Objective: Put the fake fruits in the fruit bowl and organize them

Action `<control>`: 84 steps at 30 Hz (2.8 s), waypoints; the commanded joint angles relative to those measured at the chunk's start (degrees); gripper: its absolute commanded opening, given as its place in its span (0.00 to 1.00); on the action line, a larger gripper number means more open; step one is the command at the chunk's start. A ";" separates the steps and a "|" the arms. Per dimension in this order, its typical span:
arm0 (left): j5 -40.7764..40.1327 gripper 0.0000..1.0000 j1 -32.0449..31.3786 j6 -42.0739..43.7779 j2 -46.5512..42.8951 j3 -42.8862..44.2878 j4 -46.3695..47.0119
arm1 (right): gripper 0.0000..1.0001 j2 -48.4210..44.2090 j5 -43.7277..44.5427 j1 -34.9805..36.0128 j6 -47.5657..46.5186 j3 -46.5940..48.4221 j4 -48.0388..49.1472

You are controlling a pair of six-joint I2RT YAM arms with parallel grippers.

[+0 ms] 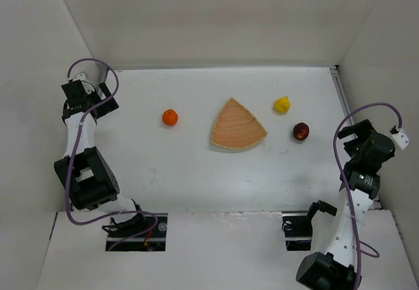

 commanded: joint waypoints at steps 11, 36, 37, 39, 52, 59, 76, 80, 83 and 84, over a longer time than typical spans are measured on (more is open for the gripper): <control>9.72 1.00 -12.40 16.71 1.56 8.63 -10.44 | 1.00 0.28 0.22 2.46 -0.80 0.09 2.27; -1.01 0.70 -35.63 23.49 25.80 15.84 -5.35 | 1.00 1.07 3.12 9.57 -3.08 -0.08 1.04; -1.02 0.70 -35.63 23.49 25.81 15.84 -5.34 | 1.00 1.07 3.12 9.67 -3.08 -0.08 1.04; -1.28 0.53 -36.07 24.20 24.94 15.84 -5.61 | 1.00 1.51 3.03 10.19 -3.08 -0.08 1.04; 5.74 0.26 -54.16 26.31 19.65 26.64 -9.47 | 1.00 5.02 3.03 13.96 0.60 -2.28 3.85; 6.62 0.38 -65.50 26.40 30.72 31.57 -8.43 | 1.00 14.24 3.38 21.87 3.34 -1.23 7.71; -0.40 0.97 -67.10 26.40 31.10 31.31 -4.64 | 1.00 49.75 2.59 25.40 2.45 16.17 12.29; -1.46 0.99 -64.56 24.91 26.70 32.36 -6.66 | 1.00 53.63 3.38 25.75 1.67 18.28 9.75; -0.94 1.00 -61.04 23.67 22.40 31.49 -7.19 | 1.00 54.77 3.99 26.45 -0.35 18.55 8.60; -0.67 1.00 -59.73 23.32 20.91 30.70 -7.02 | 1.00 55.04 4.52 26.71 -1.14 18.38 8.34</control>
